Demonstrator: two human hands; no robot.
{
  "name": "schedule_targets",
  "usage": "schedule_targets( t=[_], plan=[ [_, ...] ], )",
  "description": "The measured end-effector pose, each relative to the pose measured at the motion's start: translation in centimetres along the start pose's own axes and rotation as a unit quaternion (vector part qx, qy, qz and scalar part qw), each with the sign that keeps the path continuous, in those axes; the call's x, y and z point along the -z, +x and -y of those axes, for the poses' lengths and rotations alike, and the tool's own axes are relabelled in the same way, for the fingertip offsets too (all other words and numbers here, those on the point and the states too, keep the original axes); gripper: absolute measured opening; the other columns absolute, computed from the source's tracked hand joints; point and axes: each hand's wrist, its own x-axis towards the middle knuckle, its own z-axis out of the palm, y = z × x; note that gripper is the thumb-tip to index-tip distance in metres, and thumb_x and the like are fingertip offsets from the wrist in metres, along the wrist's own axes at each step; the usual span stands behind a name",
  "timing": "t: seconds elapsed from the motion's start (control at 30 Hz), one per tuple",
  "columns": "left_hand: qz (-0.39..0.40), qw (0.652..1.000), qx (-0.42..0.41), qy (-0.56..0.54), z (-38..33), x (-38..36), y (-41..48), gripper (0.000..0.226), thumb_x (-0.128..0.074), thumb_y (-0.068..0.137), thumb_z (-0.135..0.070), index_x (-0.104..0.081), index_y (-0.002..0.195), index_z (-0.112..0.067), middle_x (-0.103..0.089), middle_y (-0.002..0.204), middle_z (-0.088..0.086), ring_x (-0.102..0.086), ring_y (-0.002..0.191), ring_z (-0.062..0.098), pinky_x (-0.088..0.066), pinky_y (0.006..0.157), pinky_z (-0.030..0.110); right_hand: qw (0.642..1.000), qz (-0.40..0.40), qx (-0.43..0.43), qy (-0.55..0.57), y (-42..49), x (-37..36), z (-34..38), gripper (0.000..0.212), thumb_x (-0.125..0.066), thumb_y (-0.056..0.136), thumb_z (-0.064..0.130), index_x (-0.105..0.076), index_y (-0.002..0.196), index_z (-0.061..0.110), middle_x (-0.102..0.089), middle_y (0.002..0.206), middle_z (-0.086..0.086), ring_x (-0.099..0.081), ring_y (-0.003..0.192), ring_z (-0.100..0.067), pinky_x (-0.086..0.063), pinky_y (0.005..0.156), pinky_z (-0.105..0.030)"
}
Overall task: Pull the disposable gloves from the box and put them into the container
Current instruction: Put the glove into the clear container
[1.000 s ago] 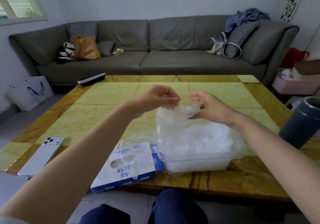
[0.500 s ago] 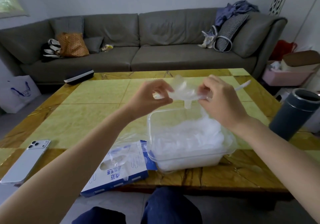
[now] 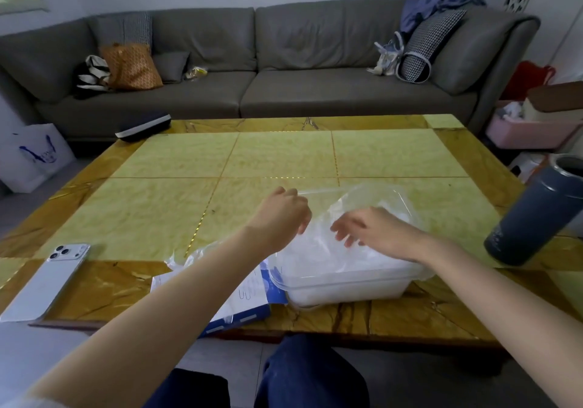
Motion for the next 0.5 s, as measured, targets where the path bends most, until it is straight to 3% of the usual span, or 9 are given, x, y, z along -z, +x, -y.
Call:
schedule_targets(
  t=[0.07, 0.1, 0.23, 0.33, 0.5],
  plan=[
    [-0.029, 0.997, 0.046, -0.050, -1.2, -0.1, 0.5, 0.030, -0.044, 0.088, 0.000, -0.064, 0.101, -0.018, -0.061, 0.108, -0.002, -0.052, 0.103, 0.018, -0.038, 0.088, 0.028, 0.996, -0.076, 0.027, -0.049, 0.6, 0.1, -0.7, 0.020, -0.055, 0.095, 0.025, -0.066, 0.108, 0.015, -0.067, 0.108, 0.003, -0.062, 0.097, -0.010, -0.047, 0.087, -0.025],
    [-0.007, 0.996, 0.054, -0.066, -1.9, -0.4, 0.7, 0.027, -0.044, 0.091, -0.006, -0.061, 0.109, -0.016, -0.060, 0.112, 0.000, -0.053, 0.106, 0.020, -0.040, 0.087, 0.030, 0.992, -0.077, 0.036, -0.097, 1.0, 0.0, -1.2, 0.020, -0.058, 0.093, 0.022, -0.065, 0.111, 0.019, -0.065, 0.113, 0.004, -0.060, 0.103, -0.011, -0.045, 0.090, -0.025],
    [0.237, 0.970, 0.047, -0.022, -3.6, -3.2, 0.9, 0.057, -0.052, 0.093, -0.039, -0.033, 0.140, -0.014, -0.046, 0.133, 0.009, -0.049, 0.118, 0.028, -0.041, 0.092, 0.035, 0.970, 0.047, 0.010, -0.238, 2.5, -1.6, -3.6, 0.044, -0.069, 0.084, 0.024, -0.054, 0.124, 0.026, -0.049, 0.132, 0.006, -0.046, 0.123, -0.016, -0.040, 0.098, -0.032],
    [0.335, 0.941, 0.057, -0.007, -3.5, -4.7, 1.5, 0.068, -0.054, 0.093, -0.036, -0.021, 0.148, -0.012, -0.035, 0.145, 0.011, -0.048, 0.123, 0.030, -0.041, 0.097, 0.036, 0.954, 0.099, -0.010, -0.282, 3.6, -2.0, -4.6, 0.056, -0.073, 0.079, 0.028, -0.049, 0.130, 0.024, -0.042, 0.137, 0.003, -0.038, 0.129, -0.017, -0.036, 0.097, -0.028],
    [0.373, 0.925, 0.065, -0.009, -4.1, -4.7, 2.2, 0.073, -0.052, 0.094, -0.015, -0.006, 0.150, -0.008, -0.005, 0.158, 0.013, -0.037, 0.134, 0.030, -0.036, 0.102, 0.038, 0.933, 0.152, -0.037, -0.323, 4.9, -2.0, -5.3, 0.053, -0.058, 0.089, 0.017, -0.041, 0.138, 0.025, -0.036, 0.145, -0.001, -0.035, 0.134, -0.021, -0.031, 0.109, -0.034]
  ],
)
